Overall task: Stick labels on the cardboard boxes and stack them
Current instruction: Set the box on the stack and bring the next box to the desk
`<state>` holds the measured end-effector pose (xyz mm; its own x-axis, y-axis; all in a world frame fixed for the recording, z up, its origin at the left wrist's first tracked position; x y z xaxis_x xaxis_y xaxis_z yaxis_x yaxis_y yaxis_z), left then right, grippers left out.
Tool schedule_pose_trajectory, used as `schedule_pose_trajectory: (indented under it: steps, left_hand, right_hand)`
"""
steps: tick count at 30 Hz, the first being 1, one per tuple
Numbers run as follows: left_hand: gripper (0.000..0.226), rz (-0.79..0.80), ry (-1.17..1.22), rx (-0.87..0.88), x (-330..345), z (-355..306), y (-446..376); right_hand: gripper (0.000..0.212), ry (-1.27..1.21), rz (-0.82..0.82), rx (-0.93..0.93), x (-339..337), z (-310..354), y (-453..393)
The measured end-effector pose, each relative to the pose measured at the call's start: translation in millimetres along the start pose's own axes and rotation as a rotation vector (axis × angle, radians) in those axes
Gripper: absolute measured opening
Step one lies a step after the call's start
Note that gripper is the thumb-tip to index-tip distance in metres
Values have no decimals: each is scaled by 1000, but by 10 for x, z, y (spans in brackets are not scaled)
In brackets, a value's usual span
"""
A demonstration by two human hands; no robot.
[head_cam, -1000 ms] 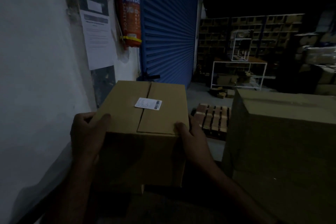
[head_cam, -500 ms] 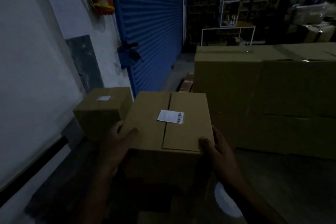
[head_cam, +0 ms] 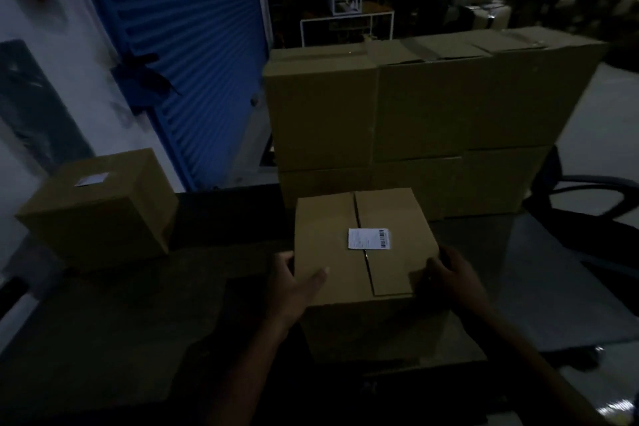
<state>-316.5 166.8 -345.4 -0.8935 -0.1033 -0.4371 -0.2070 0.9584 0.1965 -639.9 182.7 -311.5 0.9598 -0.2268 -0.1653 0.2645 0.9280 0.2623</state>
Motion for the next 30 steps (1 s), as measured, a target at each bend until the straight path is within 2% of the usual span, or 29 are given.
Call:
schedule_pose_trajectory:
  steps: [4, 8, 11, 15, 18, 20, 22, 24, 26, 30]
  left_hand:
    - [82, 48, -128, 29, 376, -33, 1]
    - [60, 92, -263, 113, 529, -128, -57]
    - [52, 143, -369, 211, 649, -216, -57]
    - [53, 341, -413, 264, 911, -349, 25]
    - [51, 468, -603, 433, 1011, -610, -19]
    - [45, 444, -621, 538, 1025, -840, -122]
    - [36, 395, -557, 609, 1062, -1092, -235]
    - [29, 321, -533, 643, 1152, -1245, -383]
    - [33, 277, -491, 662, 1302, -1327, -519]
    - [38, 304, -442, 616, 1624, -1255, -636]
  right_hand:
    - [39, 119, -102, -3, -339, -78, -205]
    - [43, 364, -118, -73, -587, -94, -406]
    - [46, 569, -157, -151, -710, -38, -542]
    - [50, 845, -339, -331, -665, 165, -645]
    - [39, 777, -337, -423, -467, 171, -702]
    - [23, 676, -344, -437, -368, 79, -726]
    - [18, 695, -392, -451, -316, -18, -738]
    - [17, 750, -415, -435, -298, -81, -748]
    - [18, 808, -411, -420, -282, -123, -778]
    - [27, 876, -414, -389, -271, -159, -799]
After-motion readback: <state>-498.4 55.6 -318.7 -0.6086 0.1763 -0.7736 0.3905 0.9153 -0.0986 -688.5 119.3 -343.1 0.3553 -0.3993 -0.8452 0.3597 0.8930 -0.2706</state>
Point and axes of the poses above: each hand's wrist, its own y-axis away from the middle knuckle, its own x-axis out of the palm, z = x × y, the point moved 6 cm from there along -y, towards the middle knuckle, and after that the axes turned 8 degrees about -y, right-handed, at the moved point
